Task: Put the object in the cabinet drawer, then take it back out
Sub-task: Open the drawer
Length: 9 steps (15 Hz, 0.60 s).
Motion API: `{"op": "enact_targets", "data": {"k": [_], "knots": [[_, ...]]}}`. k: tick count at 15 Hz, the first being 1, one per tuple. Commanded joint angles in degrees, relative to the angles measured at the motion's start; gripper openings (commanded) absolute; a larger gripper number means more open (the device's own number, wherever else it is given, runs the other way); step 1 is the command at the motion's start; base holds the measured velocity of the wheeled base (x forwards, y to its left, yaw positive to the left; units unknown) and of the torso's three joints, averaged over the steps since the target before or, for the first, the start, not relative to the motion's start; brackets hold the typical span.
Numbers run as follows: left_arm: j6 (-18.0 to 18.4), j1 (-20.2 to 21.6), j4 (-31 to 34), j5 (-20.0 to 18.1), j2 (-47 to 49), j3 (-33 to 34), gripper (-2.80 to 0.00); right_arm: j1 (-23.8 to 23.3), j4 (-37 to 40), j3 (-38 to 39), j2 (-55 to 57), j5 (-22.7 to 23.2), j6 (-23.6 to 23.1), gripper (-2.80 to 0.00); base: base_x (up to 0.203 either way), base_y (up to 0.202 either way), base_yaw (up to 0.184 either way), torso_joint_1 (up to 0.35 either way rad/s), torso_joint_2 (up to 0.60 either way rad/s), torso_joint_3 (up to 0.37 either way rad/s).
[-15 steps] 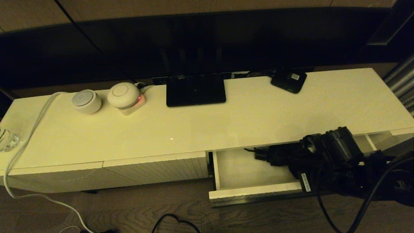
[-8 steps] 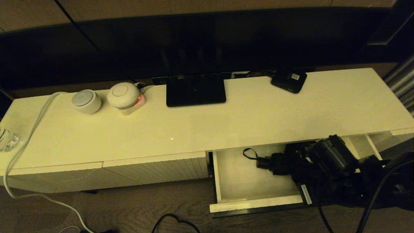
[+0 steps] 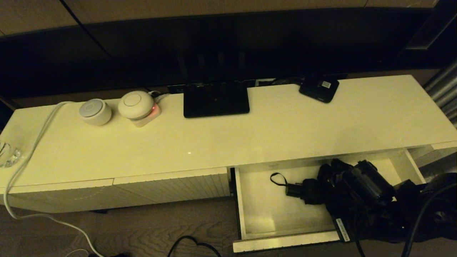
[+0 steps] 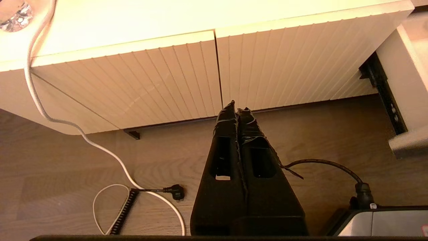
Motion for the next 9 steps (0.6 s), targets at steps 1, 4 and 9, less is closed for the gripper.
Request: {"op": "enact_targets", "data": {"k": [1, 4, 9], "knots": [[0.03, 0.02, 0.00, 0.02, 0.00, 0.18, -2.80, 1.06, 1.20, 0.28, -0.17, 1.00, 0.74, -2.80, 0.000, 0.000, 0.000, 0.000, 0.00, 0.000], [0.03, 0.02, 0.00, 0.02, 0.00, 0.18, -2.80, 1.61, 3.07, 0.65, -0.10, 3.15, 1.76, -2.80, 0.000, 0.000, 0.000, 0.000, 0.00, 0.000], [0.03, 0.02, 0.00, 0.02, 0.00, 0.18, -2.80, 1.61, 2.90, 3.11, -1.13, 3.15, 2.10, -2.80, 0.000, 0.000, 0.000, 0.000, 0.00, 0.000]]}}
